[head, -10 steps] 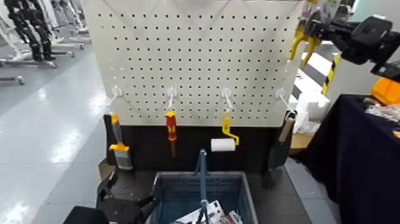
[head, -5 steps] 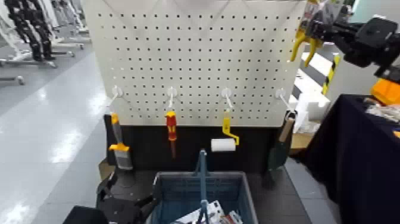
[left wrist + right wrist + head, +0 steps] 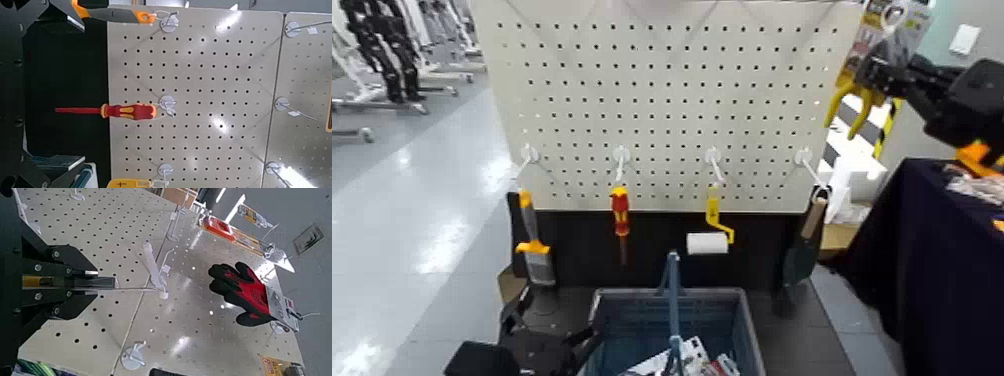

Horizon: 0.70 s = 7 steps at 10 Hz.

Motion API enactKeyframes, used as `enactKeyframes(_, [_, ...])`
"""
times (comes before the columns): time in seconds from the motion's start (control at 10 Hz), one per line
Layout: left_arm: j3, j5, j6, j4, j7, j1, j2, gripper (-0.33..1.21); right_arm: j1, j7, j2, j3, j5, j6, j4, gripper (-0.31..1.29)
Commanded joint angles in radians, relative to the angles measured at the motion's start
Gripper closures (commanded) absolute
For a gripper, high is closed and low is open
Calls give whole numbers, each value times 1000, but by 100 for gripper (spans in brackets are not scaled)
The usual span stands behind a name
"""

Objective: Put the yellow pliers into the crate.

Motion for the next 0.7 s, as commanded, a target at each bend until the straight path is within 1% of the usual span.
enactKeyframes(0.1, [-14, 0, 7, -2, 12, -6, 17, 14, 139, -6, 90, -44, -17, 20, -64, 107])
enactKeyframes(0.2, [-25, 0, 9, -4, 26, -8, 30, 14, 185, -9, 122, -47, -27, 20, -70, 107])
enactKeyframes(0.3, [-39, 5, 15, -4, 44, -11, 47, 14, 228, -9, 141, -44, -36, 24, -71, 107])
enactKeyframes(0.4, [-51, 8, 18, -4, 62, -12, 62, 14, 266, -15, 157, -30, -53, 29, -65, 107])
enactKeyframes(0.5, [-57, 11, 20, -5, 73, -12, 71, 14, 300, -17, 173, -18, -61, 41, -61, 107])
enactKeyframes(0.6, [-60, 11, 21, -5, 78, -12, 73, 14, 332, -25, 182, 1, -82, 46, -48, 107])
enactKeyframes(0.7, [-58, 11, 23, -5, 78, -14, 73, 14, 357, -28, 196, 22, -90, 49, -33, 107])
